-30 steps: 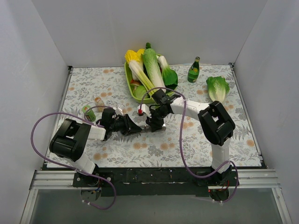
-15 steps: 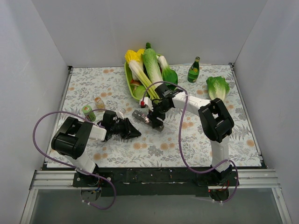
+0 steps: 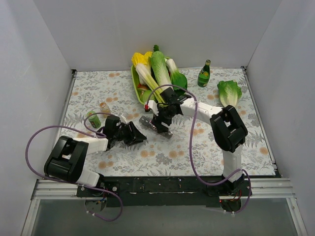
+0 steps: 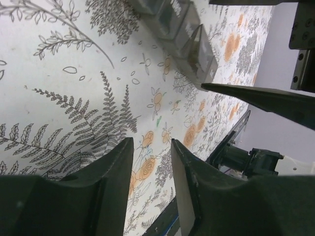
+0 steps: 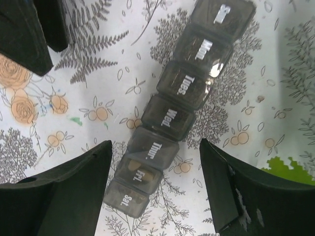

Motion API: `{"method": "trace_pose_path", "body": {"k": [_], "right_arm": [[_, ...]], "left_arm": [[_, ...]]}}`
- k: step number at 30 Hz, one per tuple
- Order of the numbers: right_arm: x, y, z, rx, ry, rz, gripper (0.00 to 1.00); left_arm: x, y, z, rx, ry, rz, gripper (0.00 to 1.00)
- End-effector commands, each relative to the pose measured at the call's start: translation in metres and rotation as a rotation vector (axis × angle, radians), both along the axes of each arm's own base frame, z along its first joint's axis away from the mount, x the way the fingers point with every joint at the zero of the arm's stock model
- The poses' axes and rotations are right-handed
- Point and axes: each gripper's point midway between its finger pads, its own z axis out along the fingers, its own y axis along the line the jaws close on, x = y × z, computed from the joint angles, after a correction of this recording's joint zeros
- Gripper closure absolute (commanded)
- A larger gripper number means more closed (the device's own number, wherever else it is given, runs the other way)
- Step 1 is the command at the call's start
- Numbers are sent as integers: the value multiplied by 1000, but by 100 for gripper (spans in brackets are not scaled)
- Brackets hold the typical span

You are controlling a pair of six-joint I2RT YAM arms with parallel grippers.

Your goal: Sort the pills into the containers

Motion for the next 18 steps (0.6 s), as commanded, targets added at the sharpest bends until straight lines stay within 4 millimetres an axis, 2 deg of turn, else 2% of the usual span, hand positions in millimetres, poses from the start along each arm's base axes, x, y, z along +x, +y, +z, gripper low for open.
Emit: {"method": "trace_pose_path", "body": {"k": [1, 4, 8, 15, 18], "right_arm": [[10, 13, 22, 10, -110, -70, 21], [16, 10, 19, -14, -131, -92, 21], [18, 8, 17, -30, -136, -107, 23], [10, 7, 13, -37, -107, -99, 30], [8, 5, 10, -40, -100, -100, 31]], "left_arm": [[14, 4, 23, 26, -84, 42, 62], [15, 5, 29, 27, -105, 46, 54], [14, 7, 32, 28, -119, 53, 50], [17, 10, 42, 41, -173, 59, 39], [18, 12, 48, 45, -209, 64, 30]]}}
